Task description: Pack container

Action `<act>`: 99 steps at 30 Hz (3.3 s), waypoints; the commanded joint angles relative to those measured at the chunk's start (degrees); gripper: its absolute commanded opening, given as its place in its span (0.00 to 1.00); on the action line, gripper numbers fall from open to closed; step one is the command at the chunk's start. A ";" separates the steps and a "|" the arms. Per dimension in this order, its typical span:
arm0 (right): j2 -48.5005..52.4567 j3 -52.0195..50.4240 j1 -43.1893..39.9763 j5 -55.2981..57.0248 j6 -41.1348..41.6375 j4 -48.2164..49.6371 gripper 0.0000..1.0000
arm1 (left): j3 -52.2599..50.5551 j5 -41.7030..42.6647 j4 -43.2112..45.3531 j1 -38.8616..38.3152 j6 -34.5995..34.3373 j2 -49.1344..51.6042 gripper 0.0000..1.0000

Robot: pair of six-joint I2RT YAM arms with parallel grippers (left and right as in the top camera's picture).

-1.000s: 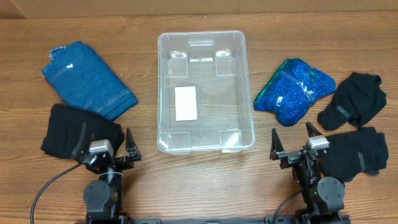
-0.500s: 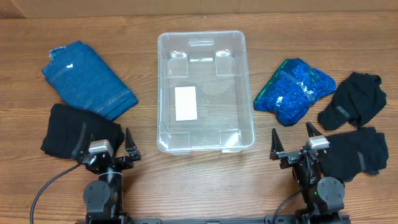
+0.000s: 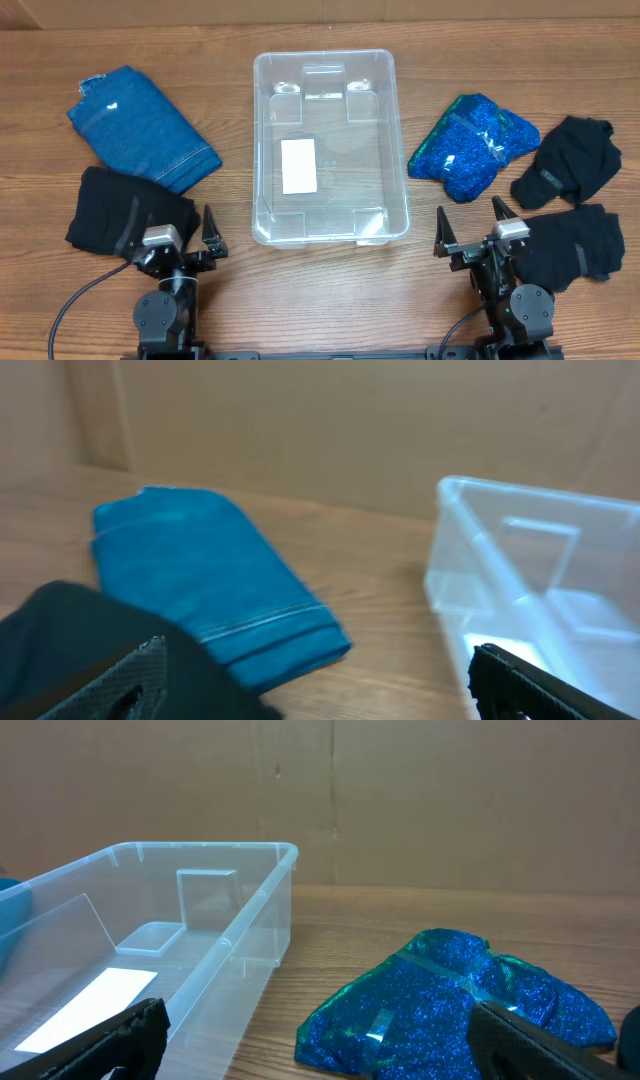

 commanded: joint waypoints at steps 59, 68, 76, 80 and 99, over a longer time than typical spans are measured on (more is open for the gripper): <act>-0.04 -0.57 0.00 0.57 -0.22 0.35 1.00 | 33.31 33.00 -15.32 54.31 -6.40 78.31 1.00; -0.04 -0.57 0.00 0.57 -0.22 0.35 1.00 | 33.31 43.45 -3.26 53.79 -5.77 94.23 1.00; -0.04 -0.57 0.00 0.57 -0.22 0.35 1.00 | 33.44 40.87 3.63 44.98 -9.84 100.59 0.47; -0.04 -0.57 0.00 0.57 -0.22 0.35 1.00 | 33.46 42.66 3.82 44.48 -10.14 101.24 0.04; -0.04 -0.57 0.00 0.57 -0.22 0.35 1.00 | 43.91 55.01 -20.06 46.38 -21.73 50.53 0.04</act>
